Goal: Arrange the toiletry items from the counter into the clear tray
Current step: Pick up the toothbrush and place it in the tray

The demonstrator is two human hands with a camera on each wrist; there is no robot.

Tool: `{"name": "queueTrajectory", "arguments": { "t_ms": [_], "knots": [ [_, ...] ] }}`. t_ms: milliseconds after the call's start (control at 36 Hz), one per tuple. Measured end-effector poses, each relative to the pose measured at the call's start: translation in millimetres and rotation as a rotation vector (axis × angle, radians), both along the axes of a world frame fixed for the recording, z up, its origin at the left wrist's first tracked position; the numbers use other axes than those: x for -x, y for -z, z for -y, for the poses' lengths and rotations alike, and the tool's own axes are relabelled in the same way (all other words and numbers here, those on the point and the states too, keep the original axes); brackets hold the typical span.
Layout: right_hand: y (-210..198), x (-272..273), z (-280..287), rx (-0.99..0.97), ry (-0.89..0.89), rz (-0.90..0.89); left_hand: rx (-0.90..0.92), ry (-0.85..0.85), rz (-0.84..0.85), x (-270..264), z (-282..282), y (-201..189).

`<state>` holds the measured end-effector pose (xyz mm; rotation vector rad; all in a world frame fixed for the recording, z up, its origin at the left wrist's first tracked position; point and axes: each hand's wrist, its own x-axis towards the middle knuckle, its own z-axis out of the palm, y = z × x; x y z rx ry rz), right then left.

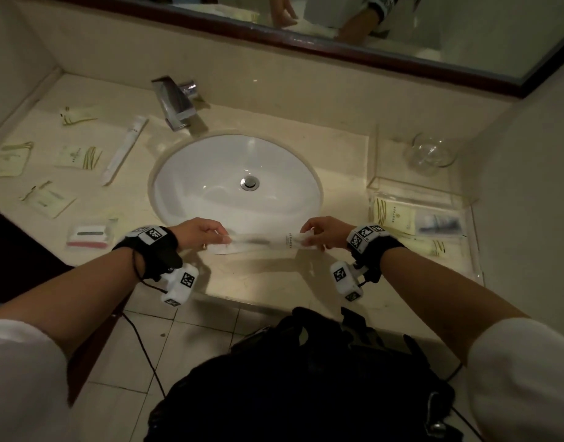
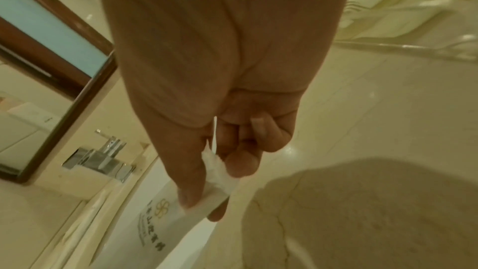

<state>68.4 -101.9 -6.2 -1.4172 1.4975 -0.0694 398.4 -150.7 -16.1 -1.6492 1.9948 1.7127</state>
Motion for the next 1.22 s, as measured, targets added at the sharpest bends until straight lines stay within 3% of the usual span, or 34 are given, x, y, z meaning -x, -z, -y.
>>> {"name": "queueTrajectory", "arguments": {
  "t_ms": [139,306,444,667,1000,1222],
  "knots": [
    [-8,18,-11,0.003,0.259,0.138,0.039,-0.052,-0.093,25,9,-7],
    [-16,53,-32,0.088,0.619,0.329,0.042,0.019,-0.157,77,20,-18],
    [-18,90,-57,0.152,0.882,0.357,0.049,0.113,-0.187,131,28,-22],
    [-17,146,-101,0.217,1.143,0.328,0.076,0.217,-0.182,223,24,-28],
    [-18,214,-125,0.289,1.155,0.002,0.122,0.356,-0.09,317,4,-35],
    [-22,235,-131,0.26,0.972,-0.171,0.188,0.466,0.0,338,-7,-34]
  ]
}}
